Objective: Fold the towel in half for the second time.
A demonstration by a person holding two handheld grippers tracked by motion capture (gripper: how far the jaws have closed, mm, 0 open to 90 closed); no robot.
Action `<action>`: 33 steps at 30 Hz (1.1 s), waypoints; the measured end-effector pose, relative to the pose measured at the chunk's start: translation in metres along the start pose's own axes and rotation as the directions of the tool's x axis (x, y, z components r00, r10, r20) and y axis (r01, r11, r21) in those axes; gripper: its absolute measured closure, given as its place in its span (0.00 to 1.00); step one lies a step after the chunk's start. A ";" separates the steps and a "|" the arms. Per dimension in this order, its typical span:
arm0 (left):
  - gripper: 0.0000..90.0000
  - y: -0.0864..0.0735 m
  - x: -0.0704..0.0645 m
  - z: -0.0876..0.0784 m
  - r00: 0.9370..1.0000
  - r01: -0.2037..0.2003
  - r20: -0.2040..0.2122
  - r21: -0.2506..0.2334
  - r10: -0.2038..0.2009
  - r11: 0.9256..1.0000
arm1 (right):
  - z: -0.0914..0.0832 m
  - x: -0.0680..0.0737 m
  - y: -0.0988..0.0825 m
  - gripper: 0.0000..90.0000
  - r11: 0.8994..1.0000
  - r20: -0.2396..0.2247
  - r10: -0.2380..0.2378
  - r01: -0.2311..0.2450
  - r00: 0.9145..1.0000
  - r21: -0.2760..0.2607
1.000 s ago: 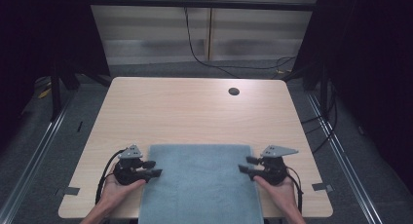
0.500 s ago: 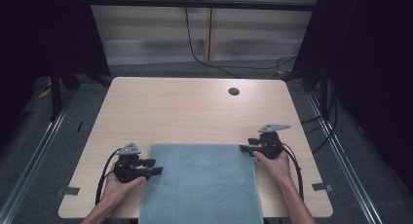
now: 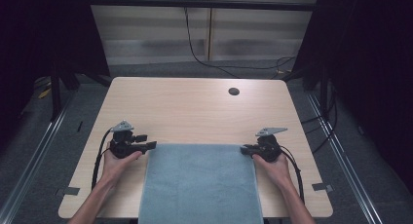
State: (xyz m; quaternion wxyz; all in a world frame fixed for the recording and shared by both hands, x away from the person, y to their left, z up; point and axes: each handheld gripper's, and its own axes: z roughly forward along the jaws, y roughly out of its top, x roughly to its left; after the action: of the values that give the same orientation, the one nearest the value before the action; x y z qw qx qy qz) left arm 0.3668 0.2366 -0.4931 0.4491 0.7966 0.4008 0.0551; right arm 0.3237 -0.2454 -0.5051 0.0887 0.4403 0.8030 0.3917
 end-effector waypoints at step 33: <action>0.92 -0.010 -0.011 0.008 0.987 -0.100 0.131 0.080 0.089 0.992 | -0.012 0.006 0.006 0.93 0.995 -0.070 0.066 -0.071 0.995 -0.069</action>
State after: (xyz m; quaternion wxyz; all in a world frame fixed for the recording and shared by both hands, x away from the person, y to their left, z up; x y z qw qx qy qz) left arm 0.3573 0.2262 -0.5021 0.4358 0.8353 0.3352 0.0081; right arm 0.3183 -0.2458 -0.4916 0.0636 0.4504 0.7755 0.4378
